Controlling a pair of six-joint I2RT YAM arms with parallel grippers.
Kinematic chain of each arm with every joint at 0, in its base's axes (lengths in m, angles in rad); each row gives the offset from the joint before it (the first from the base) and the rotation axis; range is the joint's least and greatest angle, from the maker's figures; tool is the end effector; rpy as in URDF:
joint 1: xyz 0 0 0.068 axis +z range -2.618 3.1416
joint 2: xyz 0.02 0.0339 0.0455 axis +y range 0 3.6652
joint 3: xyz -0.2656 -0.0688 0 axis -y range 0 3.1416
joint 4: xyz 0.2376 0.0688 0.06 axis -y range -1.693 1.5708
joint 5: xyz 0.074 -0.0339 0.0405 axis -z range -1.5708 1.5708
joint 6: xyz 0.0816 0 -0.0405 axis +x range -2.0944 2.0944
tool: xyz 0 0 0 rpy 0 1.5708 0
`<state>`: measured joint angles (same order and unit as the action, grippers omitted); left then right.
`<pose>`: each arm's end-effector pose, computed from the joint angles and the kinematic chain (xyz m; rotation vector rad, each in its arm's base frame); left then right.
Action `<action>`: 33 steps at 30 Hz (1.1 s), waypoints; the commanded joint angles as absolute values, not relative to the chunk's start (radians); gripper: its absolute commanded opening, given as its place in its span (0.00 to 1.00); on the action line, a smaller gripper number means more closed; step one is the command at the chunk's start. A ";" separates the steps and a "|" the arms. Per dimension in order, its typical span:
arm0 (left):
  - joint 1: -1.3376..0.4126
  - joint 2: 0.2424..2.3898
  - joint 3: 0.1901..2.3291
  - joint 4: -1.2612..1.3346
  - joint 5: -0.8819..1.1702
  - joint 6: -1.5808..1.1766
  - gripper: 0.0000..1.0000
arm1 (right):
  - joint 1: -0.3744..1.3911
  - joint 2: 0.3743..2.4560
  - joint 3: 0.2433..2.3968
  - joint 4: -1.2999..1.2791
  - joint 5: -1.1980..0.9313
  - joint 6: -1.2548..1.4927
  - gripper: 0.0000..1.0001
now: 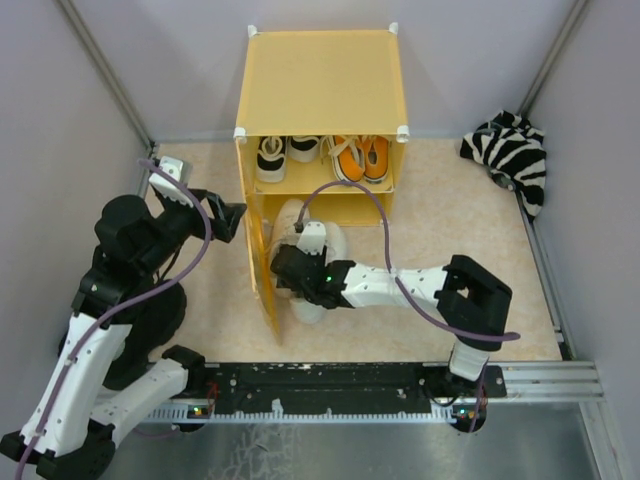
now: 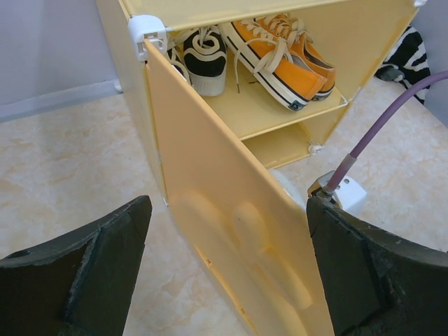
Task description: Place and organize the shoes in the shoe cabinet
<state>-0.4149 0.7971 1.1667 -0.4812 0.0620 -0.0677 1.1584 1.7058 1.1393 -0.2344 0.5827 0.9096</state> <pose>0.1707 -0.0807 0.4280 0.3398 1.6648 -0.4141 0.1964 0.3369 0.1977 -0.0079 2.2490 0.4350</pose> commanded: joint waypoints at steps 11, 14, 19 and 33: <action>-0.421 0.790 1.147 -0.477 0.031 -0.041 0.98 | 1.056 1.633 0.975 0.132 0.969 0.435 0.00; -0.421 0.794 1.147 -0.478 0.028 -0.039 0.98 | 1.055 1.587 0.966 0.174 0.988 0.354 0.00; -0.421 0.798 1.146 -0.481 0.017 -0.037 0.98 | 1.049 1.550 0.928 0.332 1.002 0.214 0.00; -0.423 0.822 1.153 -0.484 0.024 -0.037 0.98 | 0.838 1.750 1.011 0.651 0.797 0.060 0.17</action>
<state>-0.4191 0.8131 1.1511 -0.4747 0.0296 -0.0509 0.8642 1.6878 0.9047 0.4820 0.7982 0.1177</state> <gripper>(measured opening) 0.979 0.055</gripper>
